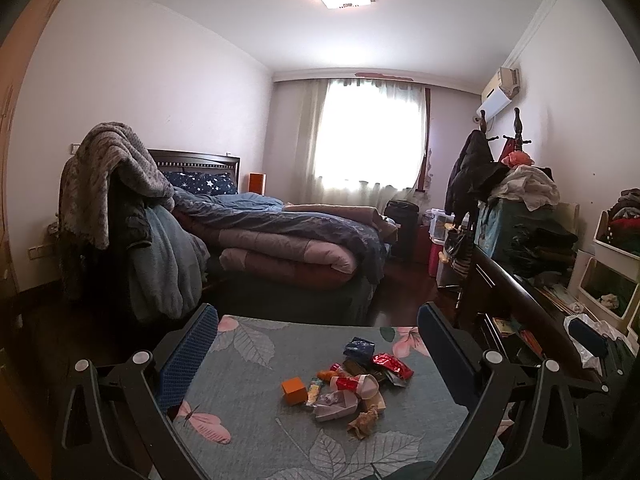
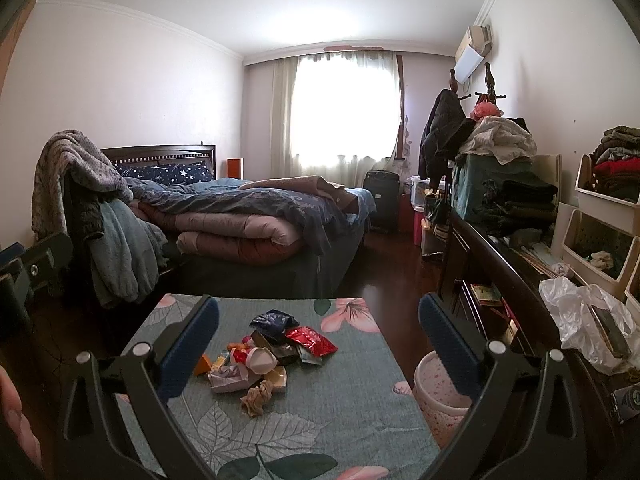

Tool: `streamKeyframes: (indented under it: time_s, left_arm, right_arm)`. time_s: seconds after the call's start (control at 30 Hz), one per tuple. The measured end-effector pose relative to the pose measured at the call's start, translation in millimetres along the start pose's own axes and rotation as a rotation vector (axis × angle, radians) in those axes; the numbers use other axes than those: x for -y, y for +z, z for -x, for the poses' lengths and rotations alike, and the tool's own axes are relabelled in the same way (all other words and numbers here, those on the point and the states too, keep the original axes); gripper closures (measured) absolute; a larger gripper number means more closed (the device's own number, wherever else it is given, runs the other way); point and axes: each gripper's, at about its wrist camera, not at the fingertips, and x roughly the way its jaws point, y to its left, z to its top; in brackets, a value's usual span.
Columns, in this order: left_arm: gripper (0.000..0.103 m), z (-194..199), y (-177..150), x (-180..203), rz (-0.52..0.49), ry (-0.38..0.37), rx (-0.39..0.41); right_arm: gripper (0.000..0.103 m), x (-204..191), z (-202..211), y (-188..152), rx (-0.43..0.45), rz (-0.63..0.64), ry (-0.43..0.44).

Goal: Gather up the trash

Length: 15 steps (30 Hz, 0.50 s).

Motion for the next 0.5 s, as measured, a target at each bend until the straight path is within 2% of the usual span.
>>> streamKeyframes:
  time_s: [0.27,0.5]
  left_arm:
    - [0.004,-1.7,2.1,-2.3,0.0,0.004,-0.002]
    - [0.004,-4.5,-0.3,-11.8,0.015,0.024,-0.002]
  right_arm:
    - [0.003,-0.4,1.7,-1.8,0.001,0.0,-0.01]
    - [0.003,16.6,0.7,1.4,0.001,-0.028,-0.045]
